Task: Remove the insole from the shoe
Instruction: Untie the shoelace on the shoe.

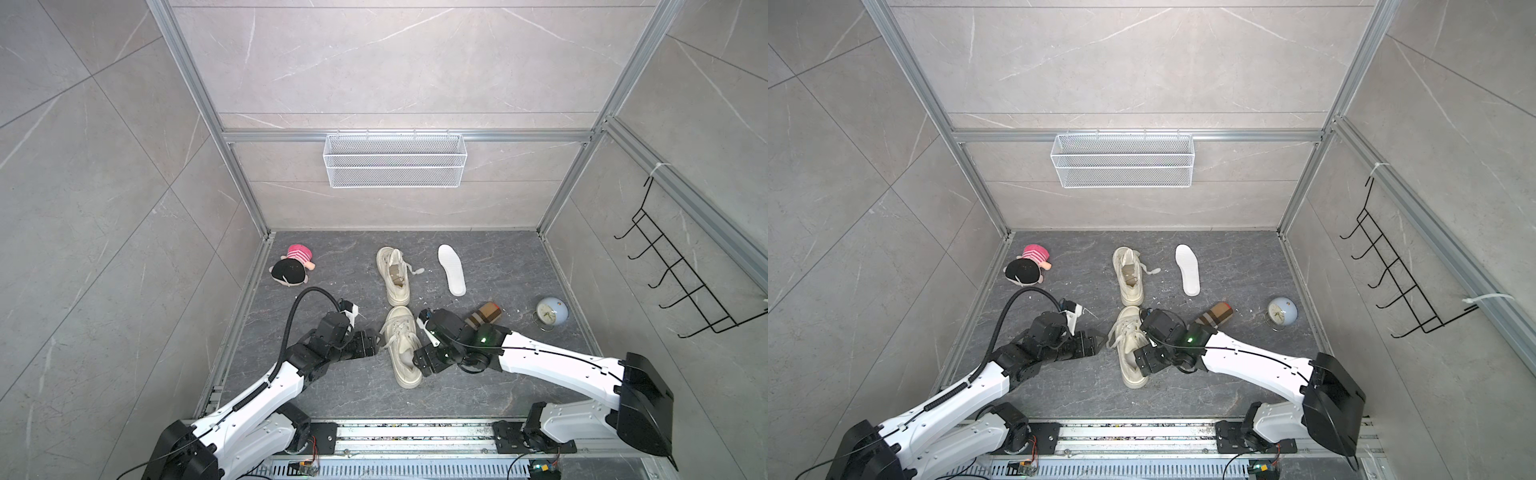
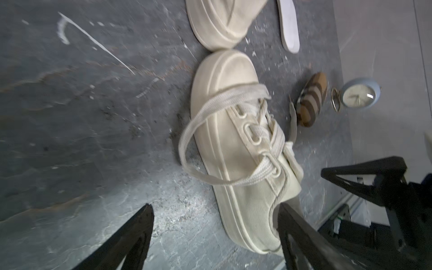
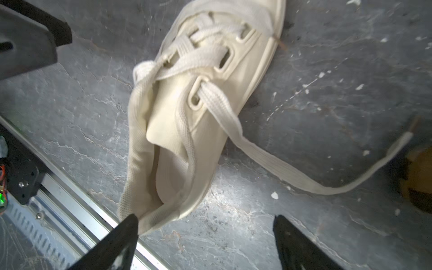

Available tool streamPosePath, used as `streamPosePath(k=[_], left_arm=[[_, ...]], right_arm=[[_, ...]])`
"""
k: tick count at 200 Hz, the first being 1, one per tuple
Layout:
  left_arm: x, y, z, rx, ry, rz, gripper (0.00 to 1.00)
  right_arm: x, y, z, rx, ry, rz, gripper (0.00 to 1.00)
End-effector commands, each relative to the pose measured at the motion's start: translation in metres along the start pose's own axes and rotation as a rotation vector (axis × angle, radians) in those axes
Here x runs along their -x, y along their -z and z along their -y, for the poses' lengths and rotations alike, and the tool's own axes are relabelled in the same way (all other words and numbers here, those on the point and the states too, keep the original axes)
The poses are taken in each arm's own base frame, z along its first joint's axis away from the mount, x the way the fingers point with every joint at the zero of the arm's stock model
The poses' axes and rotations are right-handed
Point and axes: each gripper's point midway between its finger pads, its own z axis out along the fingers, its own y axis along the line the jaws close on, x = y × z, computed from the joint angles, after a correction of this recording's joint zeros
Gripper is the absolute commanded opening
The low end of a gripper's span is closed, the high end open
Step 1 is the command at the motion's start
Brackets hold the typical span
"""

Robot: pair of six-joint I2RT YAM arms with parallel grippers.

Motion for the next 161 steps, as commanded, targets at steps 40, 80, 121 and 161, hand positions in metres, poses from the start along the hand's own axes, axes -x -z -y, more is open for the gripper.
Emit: streamPosePath(k=[40, 80, 121, 161], left_arm=[[-0.031, -0.018, 0.041, -0.155, -0.041, -0.134, 0.87], [-0.041, -0.037, 0.041, -0.156, -0.027, -0.176, 0.87], [-0.064, -0.051, 0.021, -0.089, -0.012, -0.250, 0.80], [-0.076, -0.053, 0.003, -0.032, -0.001, -0.268, 0.78]], right_arm=[[0.017, -0.019, 0.006, -0.070, -0.054, 0.075, 0.91], [0.031, -0.031, 0.025, -0.190, -0.052, 0.146, 0.88], [0.064, -0.017, 0.035, -0.276, -0.053, 0.293, 0.86], [0.114, 0.006, 0.024, -0.264, -0.077, 0.483, 0.86]])
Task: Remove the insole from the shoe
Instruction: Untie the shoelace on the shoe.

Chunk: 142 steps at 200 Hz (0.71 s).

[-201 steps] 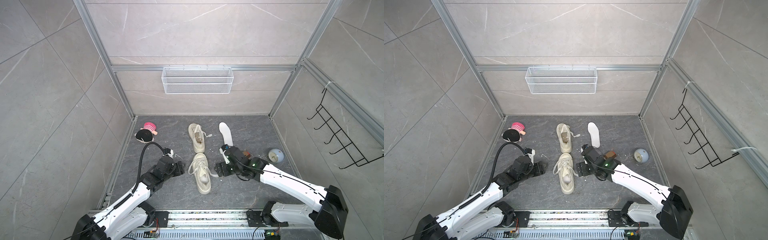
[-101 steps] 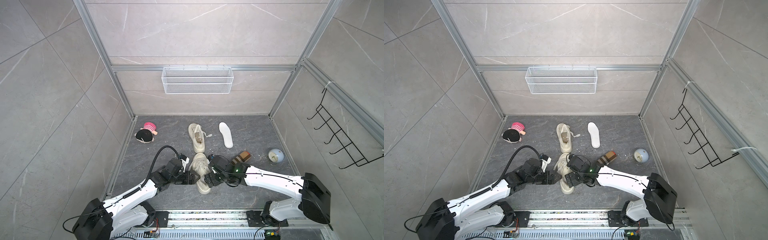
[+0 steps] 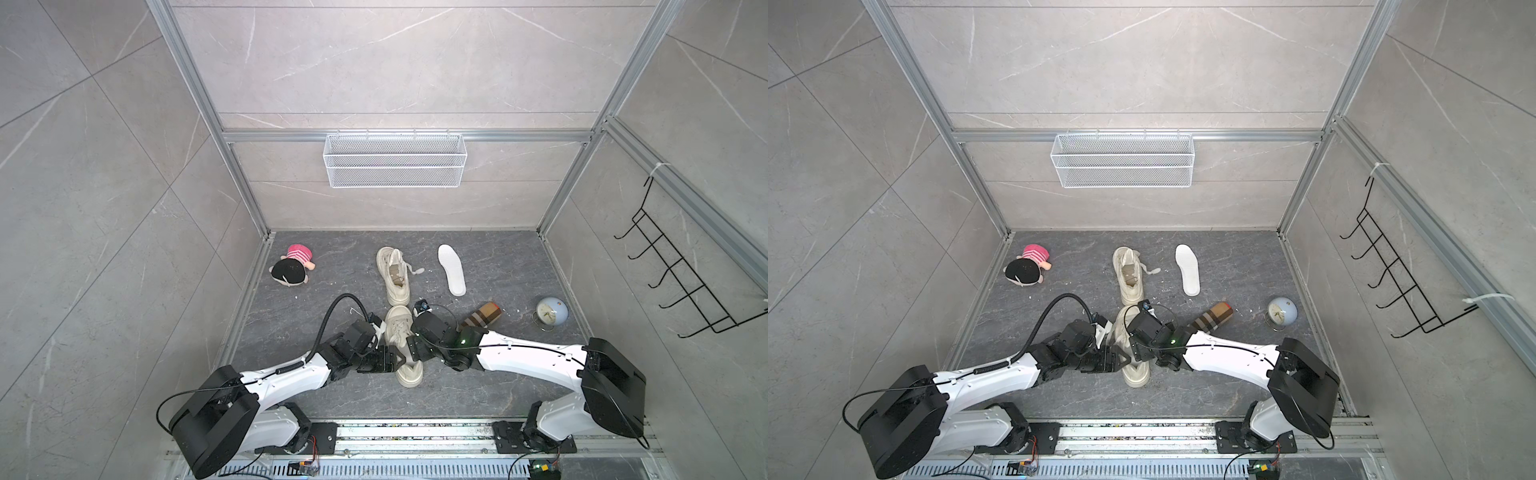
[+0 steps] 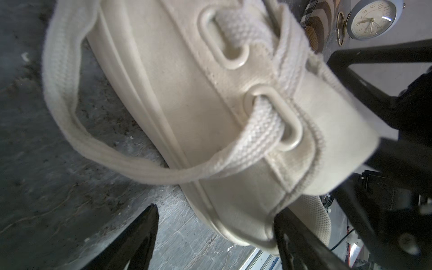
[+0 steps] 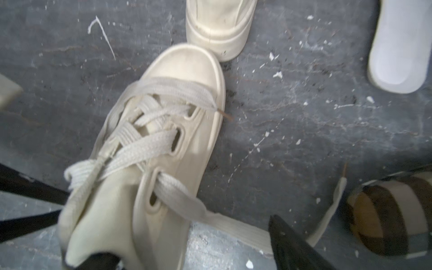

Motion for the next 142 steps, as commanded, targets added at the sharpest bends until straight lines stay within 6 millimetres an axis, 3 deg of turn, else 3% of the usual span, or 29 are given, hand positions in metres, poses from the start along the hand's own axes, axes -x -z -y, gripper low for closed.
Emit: streamPosePath(k=[1, 29, 51, 106, 142], left_arm=[[-0.019, -0.003, -0.020, 0.062, 0.019, -0.051, 0.78], [-0.022, -0.004, -0.025, 0.080, 0.017, -0.058, 0.78], [-0.018, -0.001, -0.019, 0.060, 0.000, -0.036, 0.78], [0.013, 0.032, 0.025, -0.049, -0.123, 0.096, 0.86], [0.029, 0.056, 0.031, 0.004, -0.169, 0.154, 0.87]], right_arm=[[0.063, 0.015, -0.004, -0.016, -0.056, 0.218, 0.86], [0.088, 0.020, -0.004, -0.026, -0.071, 0.261, 0.86], [0.091, 0.028, -0.005, -0.005, -0.059, 0.247, 0.86], [0.027, 0.059, 0.003, 0.111, -0.039, 0.054, 0.94], [-0.019, 0.060, -0.007, 0.205, -0.031, -0.064, 0.95]])
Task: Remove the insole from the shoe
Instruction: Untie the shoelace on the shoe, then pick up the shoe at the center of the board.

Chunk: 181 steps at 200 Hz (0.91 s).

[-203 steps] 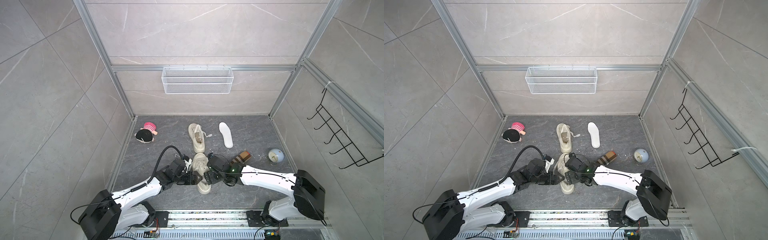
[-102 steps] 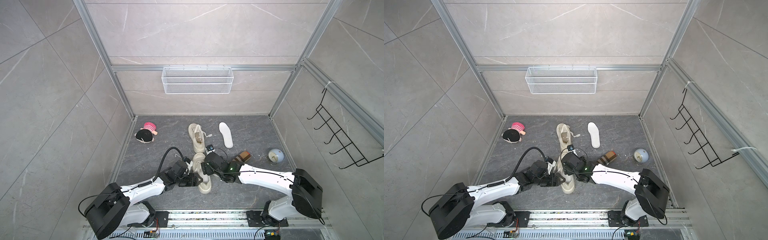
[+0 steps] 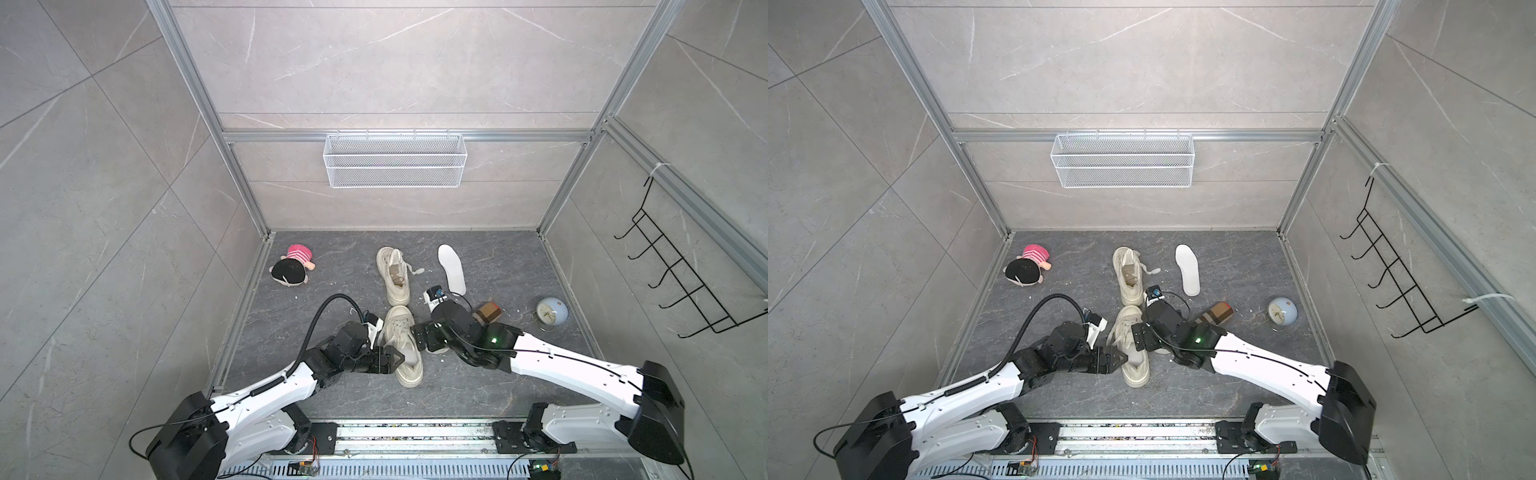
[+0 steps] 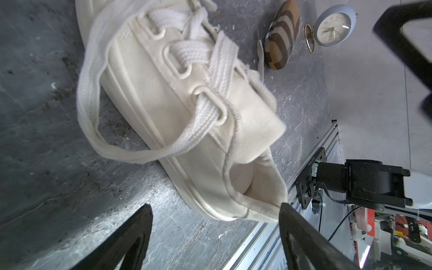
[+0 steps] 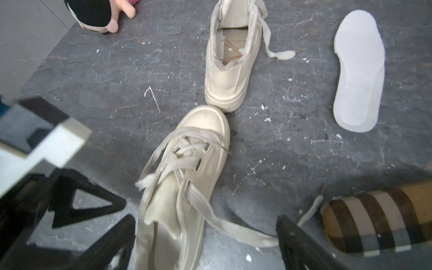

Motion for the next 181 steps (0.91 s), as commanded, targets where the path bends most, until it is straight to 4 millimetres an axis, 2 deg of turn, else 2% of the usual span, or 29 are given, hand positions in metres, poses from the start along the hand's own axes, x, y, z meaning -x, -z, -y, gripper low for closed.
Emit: streamPosePath(k=[1, 26, 61, 77, 103, 117, 133, 140, 143, 181], left_arm=[[0.020, 0.017, 0.007, 0.042, -0.072, 0.050, 0.87], [0.035, 0.024, 0.004, 0.098, -0.069, 0.089, 0.87], [0.047, 0.028, 0.002, 0.112, -0.058, 0.124, 0.87], [0.051, 0.031, 0.002, 0.118, -0.062, 0.134, 0.87], [0.056, 0.036, -0.001, 0.132, -0.058, 0.144, 0.87], [0.063, 0.041, -0.006, 0.148, -0.033, 0.163, 0.91], [0.076, 0.050, -0.014, 0.163, 0.006, 0.204, 0.98], [0.083, 0.054, -0.017, 0.163, 0.018, 0.221, 1.00], [0.086, 0.056, -0.018, 0.162, 0.023, 0.229, 1.00], [0.120, 0.076, -0.029, 0.112, 0.120, 0.312, 1.00]], right_arm=[[-0.050, -0.006, -0.007, 0.055, 0.007, -0.169, 0.95], [-0.069, -0.025, -0.020, 0.053, 0.044, -0.231, 0.95], [-0.067, -0.057, -0.009, -0.067, 0.051, -0.201, 0.95], [-0.061, -0.071, -0.007, -0.103, 0.055, -0.163, 0.89], [-0.039, -0.086, -0.018, -0.090, 0.033, -0.088, 0.72], [-0.026, -0.088, -0.021, -0.077, 0.007, -0.052, 0.57], [-0.013, -0.083, -0.024, -0.053, -0.012, -0.034, 0.29], [-0.010, -0.078, -0.026, -0.039, -0.011, -0.030, 0.11], [-0.007, -0.075, -0.028, -0.028, -0.009, -0.027, 0.00], [0.004, -0.031, -0.030, 0.048, 0.027, 0.005, 0.00]])
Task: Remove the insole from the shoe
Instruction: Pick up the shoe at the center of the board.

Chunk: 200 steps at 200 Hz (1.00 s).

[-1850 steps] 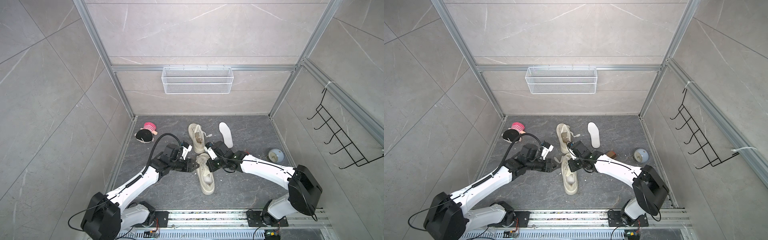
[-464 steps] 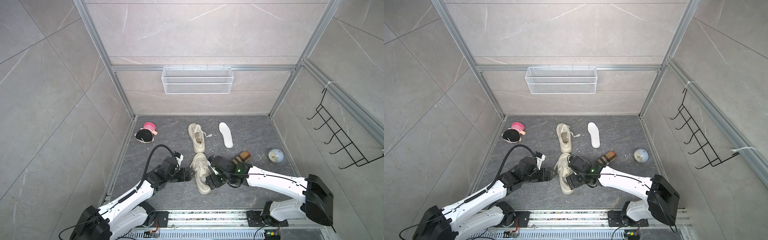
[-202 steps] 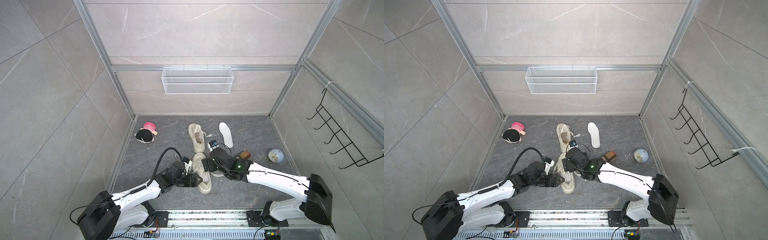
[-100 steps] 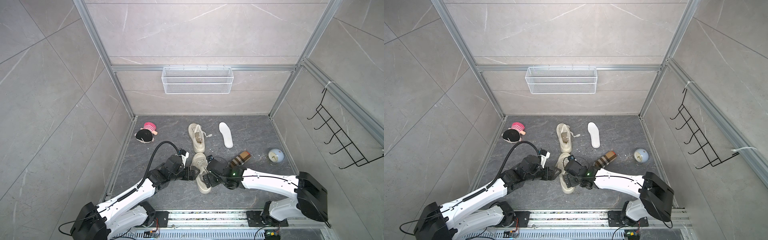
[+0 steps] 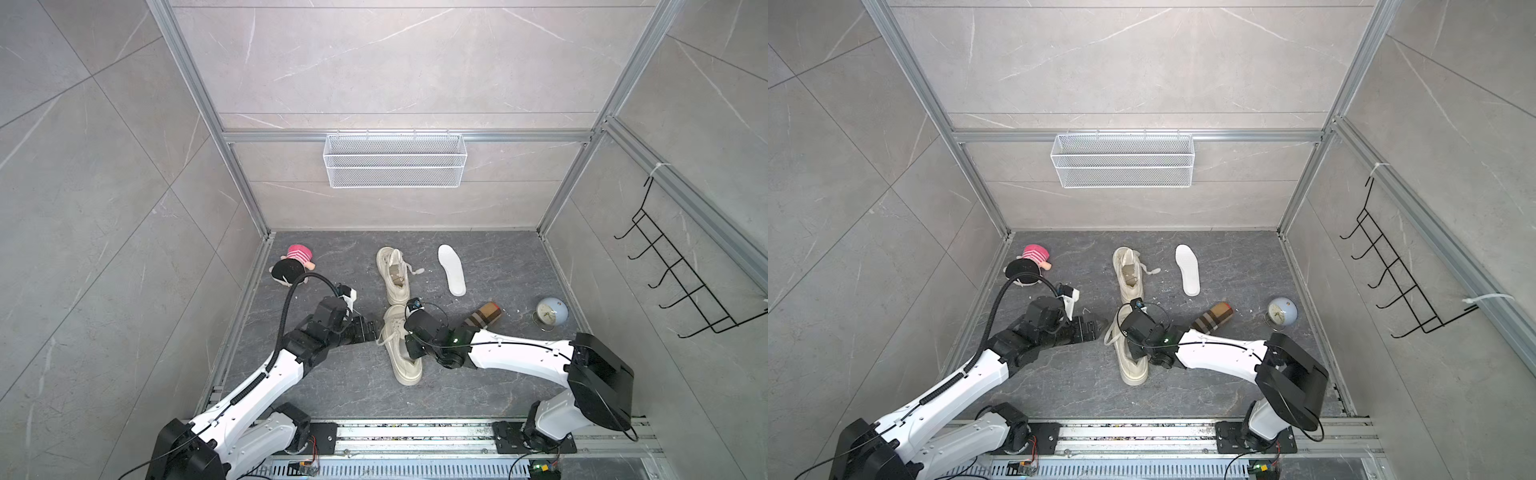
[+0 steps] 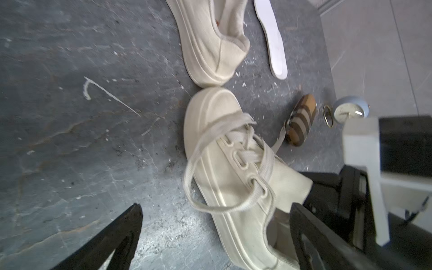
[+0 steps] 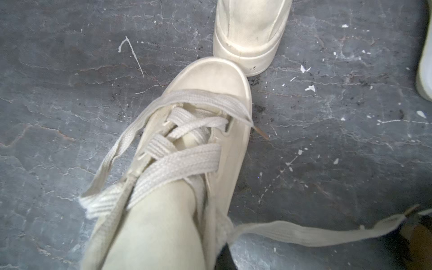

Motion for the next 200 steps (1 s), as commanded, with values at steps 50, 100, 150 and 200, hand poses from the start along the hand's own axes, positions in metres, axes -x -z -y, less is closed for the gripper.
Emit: streamPosePath(k=[50, 100, 150, 200], left_arm=[[0.048, -0.007, 0.032, -0.171, 0.092, -0.018, 1.00], [0.055, -0.037, 0.038, -0.233, 0.156, -0.071, 1.00], [0.050, -0.053, 0.062, -0.408, 0.197, -0.165, 0.83], [0.056, -0.045, 0.078, -0.500, 0.148, -0.152, 0.37]], right_arm=[[0.028, 0.066, -0.014, 0.183, 0.080, 0.172, 0.00], [0.043, 0.083, -0.033, 0.280, 0.106, 0.238, 0.00], [0.053, 0.091, -0.040, 0.315, 0.123, 0.290, 0.00], [0.054, 0.085, -0.035, 0.285, 0.106, 0.298, 0.00]])
